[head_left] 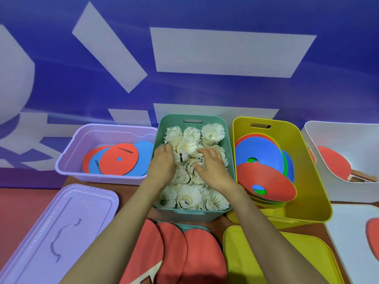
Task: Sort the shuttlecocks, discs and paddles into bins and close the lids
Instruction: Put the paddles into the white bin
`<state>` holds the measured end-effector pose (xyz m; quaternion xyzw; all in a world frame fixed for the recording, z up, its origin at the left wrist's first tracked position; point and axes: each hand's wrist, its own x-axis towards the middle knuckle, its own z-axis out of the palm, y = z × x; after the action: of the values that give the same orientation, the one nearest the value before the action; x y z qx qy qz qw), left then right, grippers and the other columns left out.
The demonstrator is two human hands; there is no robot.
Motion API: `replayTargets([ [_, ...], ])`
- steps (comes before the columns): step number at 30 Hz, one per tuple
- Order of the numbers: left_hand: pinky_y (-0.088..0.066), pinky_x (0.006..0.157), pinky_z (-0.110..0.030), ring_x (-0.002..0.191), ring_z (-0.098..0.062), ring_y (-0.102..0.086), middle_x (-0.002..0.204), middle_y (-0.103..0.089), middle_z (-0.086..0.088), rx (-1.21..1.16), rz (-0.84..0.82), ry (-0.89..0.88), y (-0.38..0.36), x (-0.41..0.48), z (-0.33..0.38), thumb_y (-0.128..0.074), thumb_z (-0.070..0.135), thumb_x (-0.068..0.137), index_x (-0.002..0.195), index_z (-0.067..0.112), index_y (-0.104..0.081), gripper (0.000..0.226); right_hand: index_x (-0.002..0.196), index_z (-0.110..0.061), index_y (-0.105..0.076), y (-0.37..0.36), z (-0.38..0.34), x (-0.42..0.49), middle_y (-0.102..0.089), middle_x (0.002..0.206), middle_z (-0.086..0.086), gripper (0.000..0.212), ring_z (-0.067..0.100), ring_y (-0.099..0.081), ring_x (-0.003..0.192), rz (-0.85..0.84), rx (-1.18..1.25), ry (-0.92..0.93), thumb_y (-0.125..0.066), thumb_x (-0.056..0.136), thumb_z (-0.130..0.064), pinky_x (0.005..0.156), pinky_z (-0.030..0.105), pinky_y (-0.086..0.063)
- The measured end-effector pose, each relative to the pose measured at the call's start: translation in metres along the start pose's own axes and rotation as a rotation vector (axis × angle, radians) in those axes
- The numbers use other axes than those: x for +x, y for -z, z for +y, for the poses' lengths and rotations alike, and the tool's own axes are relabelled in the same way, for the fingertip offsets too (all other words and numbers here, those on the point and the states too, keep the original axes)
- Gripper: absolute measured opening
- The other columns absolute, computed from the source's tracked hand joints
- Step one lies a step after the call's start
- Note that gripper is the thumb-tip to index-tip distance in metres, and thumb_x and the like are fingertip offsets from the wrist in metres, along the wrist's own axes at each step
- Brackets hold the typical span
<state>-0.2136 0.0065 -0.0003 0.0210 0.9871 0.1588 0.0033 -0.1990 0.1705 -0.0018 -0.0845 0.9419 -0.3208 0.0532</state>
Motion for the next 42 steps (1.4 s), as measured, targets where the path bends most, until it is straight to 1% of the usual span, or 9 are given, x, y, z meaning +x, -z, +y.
replayTargets([
  [3, -0.037, 0.087, -0.035, 0.109, -0.032, -0.042, 0.116, -0.052, -0.016, -0.008, -0.006, -0.024, 0.003, -0.001, -0.005, -0.054, 0.002, 0.083, 0.115, 0.004, -0.042, 0.034, 0.140, -0.015, -0.035, -0.003, 0.001, -0.001, -0.031, 0.144, 0.005, 0.049, 0.019, -0.015, 0.139, -0.034, -0.010, -0.031, -0.050, 0.095, -0.030, 0.115, 0.036, -0.017],
  [7, -0.037, 0.090, -0.039, 0.104, -0.033, -0.045, 0.109, -0.054, -0.012, -0.056, 0.196, -0.086, 0.016, -0.010, -0.004, -0.063, 0.027, 0.080, 0.113, 0.010, -0.053, 0.039, 0.138, -0.015, -0.038, -0.002, 0.000, -0.003, -0.032, 0.143, 0.003, 0.047, 0.018, -0.018, 0.137, -0.018, 0.033, -0.024, -0.050, 0.095, -0.029, 0.114, 0.034, -0.020],
  [12, -0.041, 0.083, -0.038, 0.098, -0.032, -0.048, 0.109, -0.051, -0.011, -0.005, 0.228, -0.051, 0.026, -0.012, -0.011, -0.064, 0.023, 0.081, 0.111, 0.011, -0.060, 0.032, 0.138, -0.015, -0.039, -0.002, -0.002, -0.003, -0.032, 0.143, 0.002, 0.045, 0.017, -0.019, 0.137, -0.025, 0.038, -0.025, -0.049, 0.096, -0.028, 0.114, 0.034, -0.021],
  [17, -0.038, 0.085, -0.038, 0.100, -0.033, -0.047, 0.107, -0.055, -0.014, 0.243, 0.095, -0.136, 0.012, -0.003, -0.015, -0.058, 0.008, 0.083, 0.105, 0.002, -0.063, 0.023, 0.139, -0.016, -0.038, -0.004, 0.000, -0.003, -0.030, 0.144, 0.003, 0.045, 0.018, -0.016, 0.139, -0.042, -0.024, -0.037, -0.047, 0.096, -0.030, 0.116, 0.036, -0.018],
  [23, -0.028, 0.105, -0.036, 0.122, -0.031, -0.039, 0.133, -0.046, -0.014, 0.214, -0.105, -0.103, 0.003, 0.002, -0.003, -0.037, 0.036, 0.099, 0.132, 0.004, -0.042, 0.046, 0.147, -0.019, -0.025, 0.001, -0.003, -0.003, -0.013, 0.156, 0.005, 0.064, 0.022, -0.001, 0.145, -0.308, -0.120, -0.088, -0.053, 0.092, -0.036, 0.118, 0.040, -0.009],
  [26, -0.040, 0.092, -0.039, 0.115, -0.033, -0.050, 0.127, -0.054, -0.016, 0.088, -0.237, -0.108, 0.011, -0.005, -0.006, -0.037, 0.013, 0.096, 0.131, 0.005, -0.043, 0.037, 0.145, -0.015, -0.029, 0.008, -0.002, -0.003, -0.024, 0.152, 0.006, 0.061, 0.021, -0.015, 0.142, -0.336, -0.103, -0.078, -0.056, 0.092, -0.024, 0.113, 0.034, -0.018],
  [31, -0.047, 0.084, -0.037, 0.107, -0.031, -0.059, 0.116, -0.061, -0.012, 0.296, -0.284, -0.075, -0.002, -0.028, -0.005, -0.038, -0.003, 0.088, 0.112, 0.006, -0.056, 0.031, 0.145, -0.007, -0.027, 0.001, -0.006, 0.000, -0.024, 0.152, 0.010, 0.061, 0.023, -0.019, 0.141, -0.299, -0.182, -0.064, -0.045, 0.089, 0.006, 0.113, 0.033, -0.021],
  [35, -0.044, 0.088, -0.036, 0.113, -0.030, -0.055, 0.123, -0.055, -0.015, 0.204, -0.312, -0.061, -0.006, -0.028, -0.003, -0.034, 0.000, 0.093, 0.118, 0.001, -0.050, 0.030, 0.148, -0.011, -0.017, 0.005, -0.007, 0.001, -0.005, 0.157, 0.011, 0.062, 0.024, -0.004, 0.145, -0.422, -0.214, -0.065, -0.049, 0.095, -0.014, 0.116, 0.034, -0.012],
  [42, -0.024, 0.110, -0.036, 0.133, -0.032, -0.030, 0.139, -0.040, -0.014, 0.122, -0.165, -0.112, 0.010, -0.033, 0.001, -0.046, 0.015, 0.092, 0.134, 0.006, -0.041, 0.043, 0.144, -0.018, -0.031, 0.019, -0.008, -0.017, -0.032, 0.147, 0.005, 0.062, 0.020, -0.022, 0.138, -0.145, -0.129, 0.056, -0.059, 0.089, -0.020, 0.113, 0.032, -0.020],
])
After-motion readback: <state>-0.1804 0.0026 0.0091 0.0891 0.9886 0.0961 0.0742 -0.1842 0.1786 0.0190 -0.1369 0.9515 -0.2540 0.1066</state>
